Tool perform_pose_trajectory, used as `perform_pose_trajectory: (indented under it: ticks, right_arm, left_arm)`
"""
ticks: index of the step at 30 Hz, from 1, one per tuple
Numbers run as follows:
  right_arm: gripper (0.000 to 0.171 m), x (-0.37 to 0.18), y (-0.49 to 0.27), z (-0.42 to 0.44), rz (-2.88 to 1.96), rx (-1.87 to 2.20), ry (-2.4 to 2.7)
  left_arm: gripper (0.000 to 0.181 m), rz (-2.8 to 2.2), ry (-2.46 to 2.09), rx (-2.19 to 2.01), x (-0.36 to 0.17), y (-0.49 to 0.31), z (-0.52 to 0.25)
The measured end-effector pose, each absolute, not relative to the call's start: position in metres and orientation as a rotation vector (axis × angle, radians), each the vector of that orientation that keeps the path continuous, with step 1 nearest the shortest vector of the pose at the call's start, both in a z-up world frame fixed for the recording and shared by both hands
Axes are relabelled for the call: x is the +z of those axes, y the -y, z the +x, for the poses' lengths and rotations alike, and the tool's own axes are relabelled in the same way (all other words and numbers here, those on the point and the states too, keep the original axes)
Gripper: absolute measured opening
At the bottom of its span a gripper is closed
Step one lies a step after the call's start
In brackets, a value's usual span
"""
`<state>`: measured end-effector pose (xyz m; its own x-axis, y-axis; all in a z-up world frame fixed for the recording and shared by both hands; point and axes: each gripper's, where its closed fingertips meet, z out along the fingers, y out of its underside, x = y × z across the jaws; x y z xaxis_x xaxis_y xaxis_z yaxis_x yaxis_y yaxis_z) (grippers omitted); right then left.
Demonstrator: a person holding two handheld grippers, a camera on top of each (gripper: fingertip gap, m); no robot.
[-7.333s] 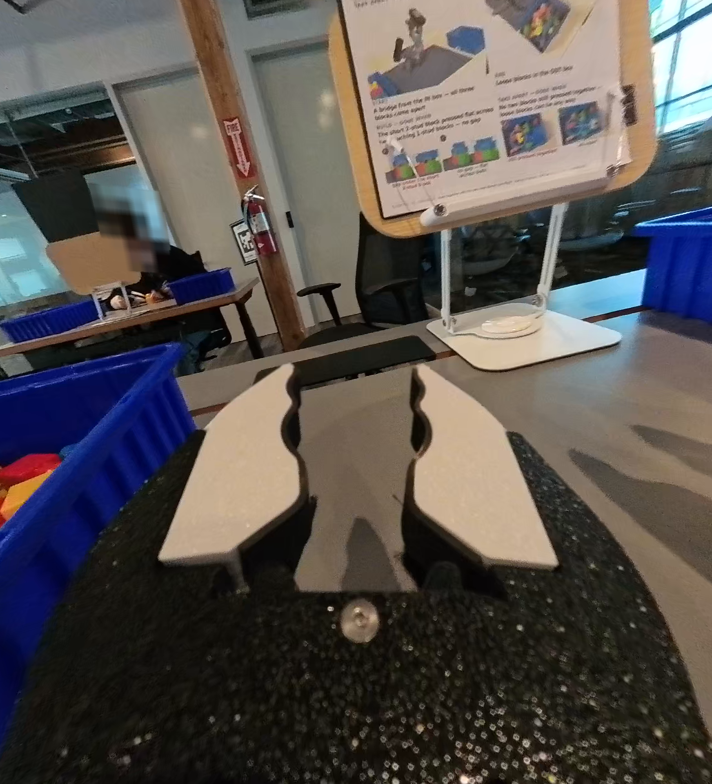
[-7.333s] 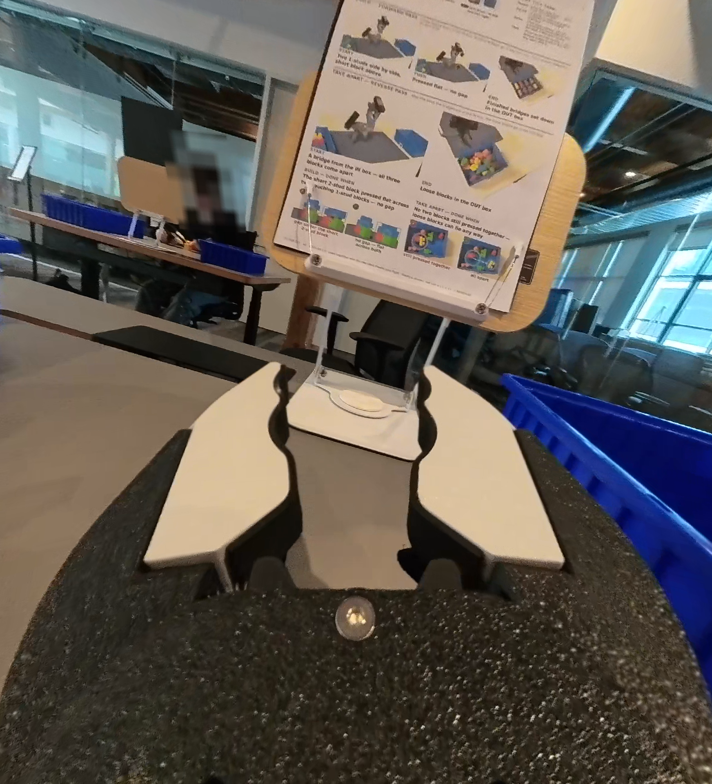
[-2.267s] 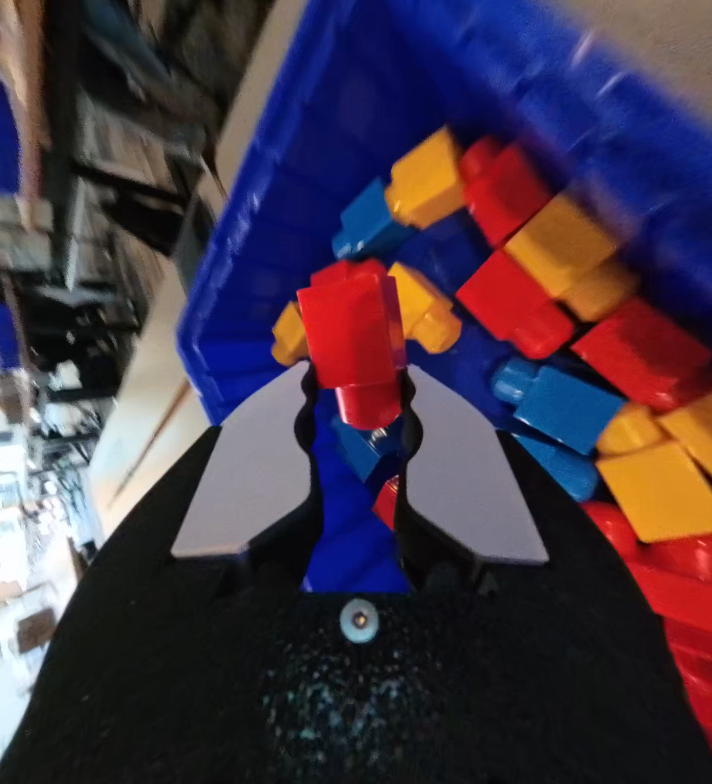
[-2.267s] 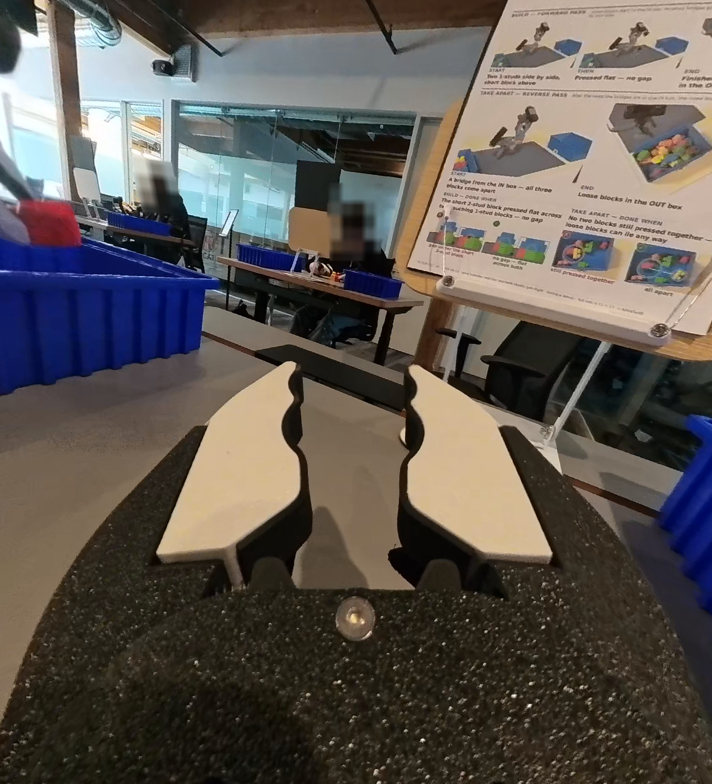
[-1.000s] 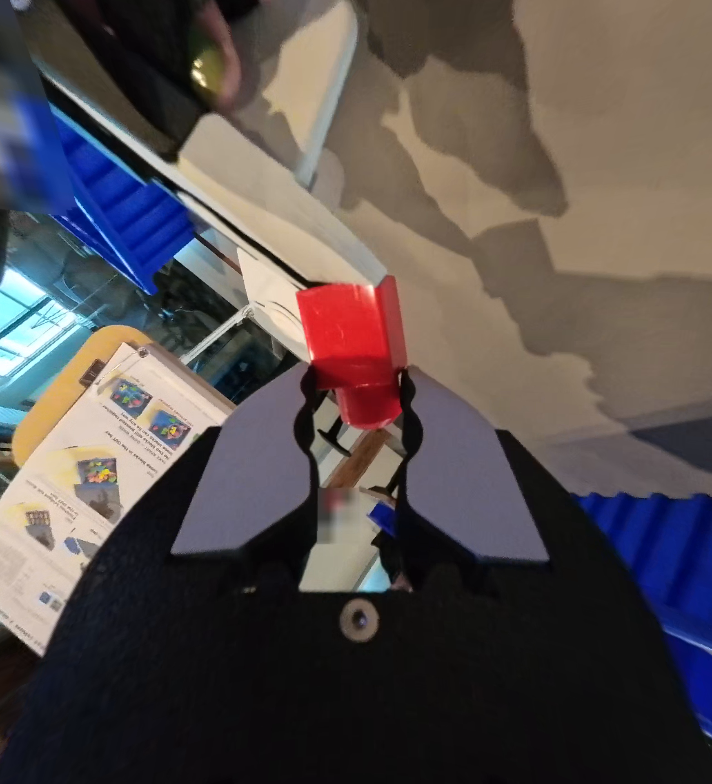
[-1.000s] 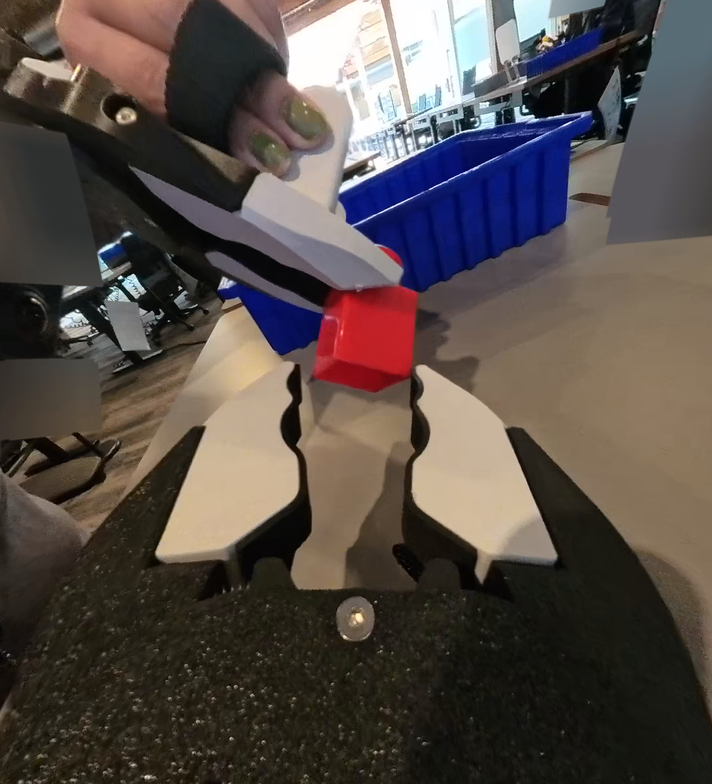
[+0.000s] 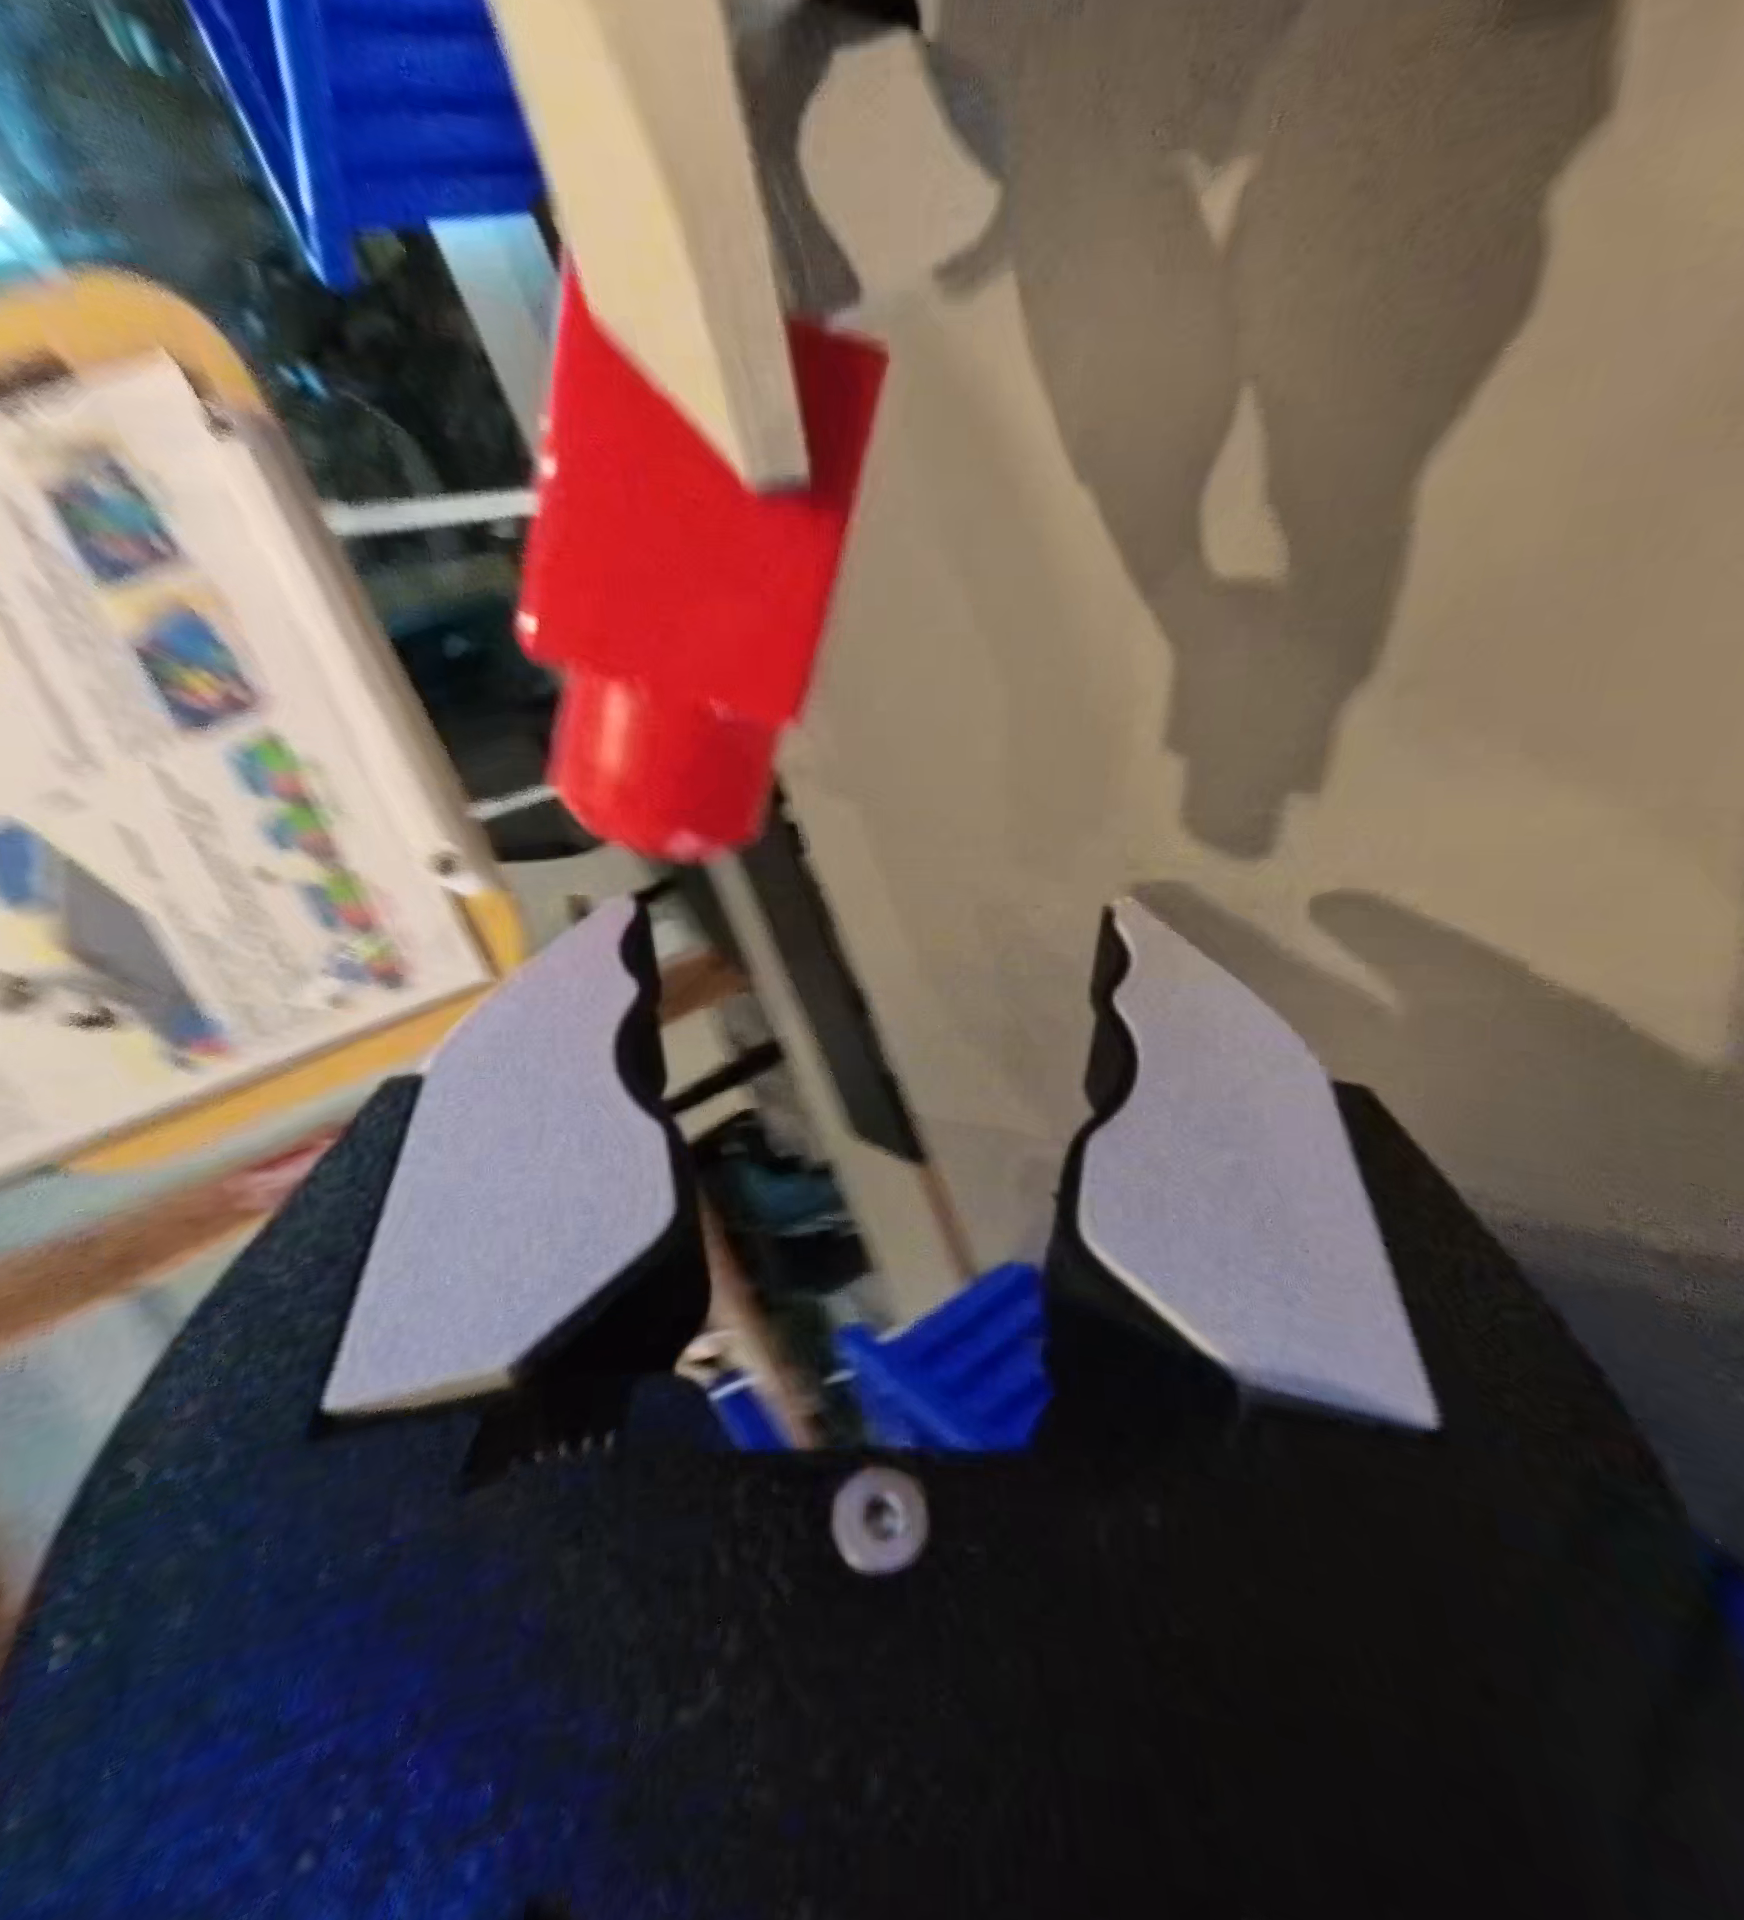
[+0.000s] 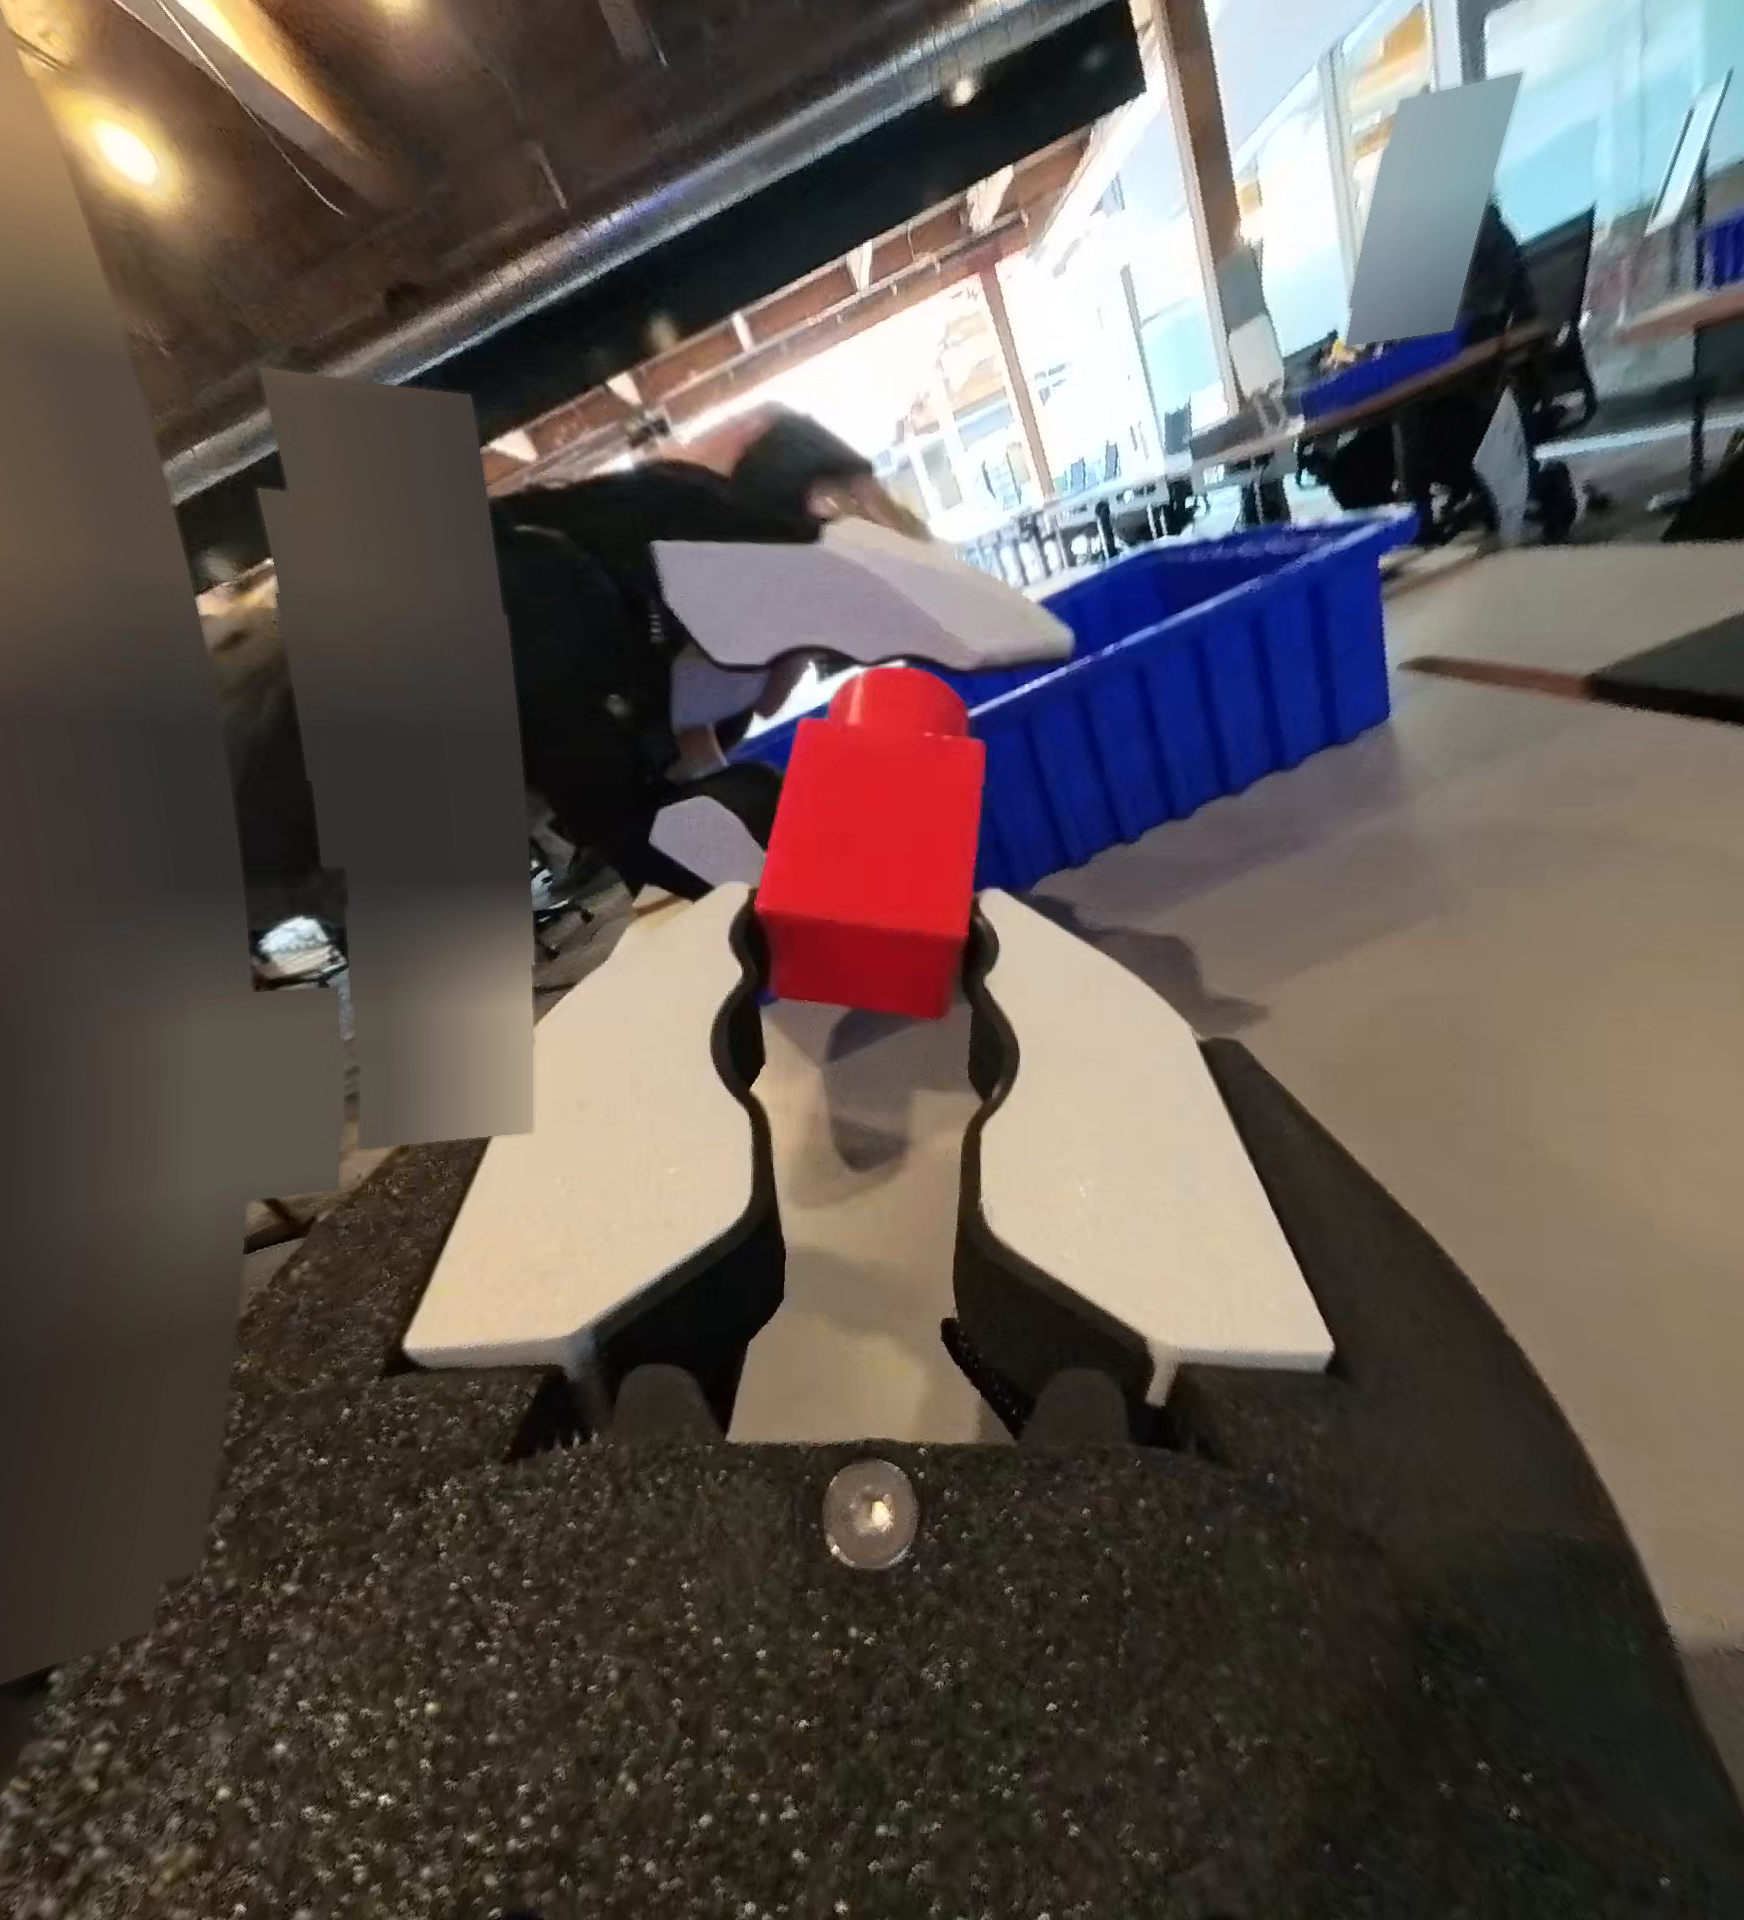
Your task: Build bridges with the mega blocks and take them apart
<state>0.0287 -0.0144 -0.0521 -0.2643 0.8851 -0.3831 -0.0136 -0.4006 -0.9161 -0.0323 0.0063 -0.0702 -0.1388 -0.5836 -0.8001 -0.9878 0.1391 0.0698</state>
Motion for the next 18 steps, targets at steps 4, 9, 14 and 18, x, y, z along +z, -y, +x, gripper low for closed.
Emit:
perform_pose_trajectory:
  ticks: [4, 9, 14, 18]
  right_arm:
    - [0.036, -0.035, 0.019, 0.041, -1.159, 1.73, 1.12]
    - [0.036, -0.024, 0.027, 0.048, -1.011, 1.683, 1.134]
    - [0.036, -0.023, 0.033, 0.049, -0.945, 1.636, 1.166]
    - [0.036, -0.024, 0.041, 0.047, -0.912, 1.619, 1.211]
  left_arm:
    - [0.081, -1.768, -1.502, 0.321, -0.071, 0.009, -0.025]
    - [0.066, -1.78, -1.193, -0.28, -0.047, 0.026, 0.004]
    - [0.071, -1.701, -1.036, -0.666, -0.019, 0.038, 0.021]
    - [0.074, -1.69, -1.02, -0.773, -0.015, 0.042, 0.027]
